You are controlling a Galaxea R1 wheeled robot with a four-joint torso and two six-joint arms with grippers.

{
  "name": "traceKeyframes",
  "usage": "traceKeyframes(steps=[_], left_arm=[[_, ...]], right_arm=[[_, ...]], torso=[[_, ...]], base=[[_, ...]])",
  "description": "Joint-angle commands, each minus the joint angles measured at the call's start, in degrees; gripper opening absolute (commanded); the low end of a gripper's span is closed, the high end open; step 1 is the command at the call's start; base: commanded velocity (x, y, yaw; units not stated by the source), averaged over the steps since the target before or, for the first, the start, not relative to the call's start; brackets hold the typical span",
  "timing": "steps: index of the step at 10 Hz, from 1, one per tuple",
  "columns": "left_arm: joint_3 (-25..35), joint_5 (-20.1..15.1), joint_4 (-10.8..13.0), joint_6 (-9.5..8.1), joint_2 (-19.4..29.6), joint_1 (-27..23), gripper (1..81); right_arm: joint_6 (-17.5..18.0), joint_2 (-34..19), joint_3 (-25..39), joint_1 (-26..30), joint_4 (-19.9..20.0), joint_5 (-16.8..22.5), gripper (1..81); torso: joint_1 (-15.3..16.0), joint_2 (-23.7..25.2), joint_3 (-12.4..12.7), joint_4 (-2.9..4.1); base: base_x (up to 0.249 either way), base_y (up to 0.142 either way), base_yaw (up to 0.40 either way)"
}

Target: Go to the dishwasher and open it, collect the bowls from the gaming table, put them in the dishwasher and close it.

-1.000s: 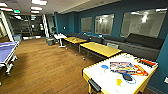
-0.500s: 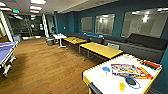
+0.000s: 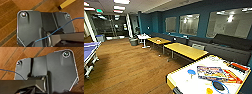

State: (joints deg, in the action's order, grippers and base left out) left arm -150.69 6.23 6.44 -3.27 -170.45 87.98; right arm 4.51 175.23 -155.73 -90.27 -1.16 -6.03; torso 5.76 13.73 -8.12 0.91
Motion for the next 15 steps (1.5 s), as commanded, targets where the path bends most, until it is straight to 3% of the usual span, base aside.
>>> traceKeyframes(steps=[1, 5, 12, 15], left_arm=[[0.2, -2.6, 0.2, -0.07, 0.3, -2.6, 81.1], [0.2, -2.6, 0.1, -0.07, 0.2, -2.6, 81.1], [0.2, -2.6, 0.2, -0.25, 0.3, -2.6, 81.1], [0.2, -2.8, 0.5, -0.34, 0.4, -2.8, 81.1]], right_arm=[[-0.1, 0.0, 0.4, 2.7, -0.3, 2.9, 81.1], [-0.1, 0.1, 0.4, 2.7, -0.3, 2.9, 81.1], [-0.1, 0.0, 0.4, 2.7, -0.3, 2.9, 81.1], [0.0, 0.1, 0.4, 2.8, -0.3, 2.9, 81.1]], torso=[[0.0, 0.0, 0.0, 0.0], [0.0, 0.0, 0.0, 0.0], [0.0, 0.0, 0.0, 0.0], [0.0, 0.0, 0.0, 0.0]], base=[[0.148, 0.0, 0.0], [0.113, 0.0, 0.0], [0.0, 0.0, 0.0], [0.0, 0.0, -0.269]])
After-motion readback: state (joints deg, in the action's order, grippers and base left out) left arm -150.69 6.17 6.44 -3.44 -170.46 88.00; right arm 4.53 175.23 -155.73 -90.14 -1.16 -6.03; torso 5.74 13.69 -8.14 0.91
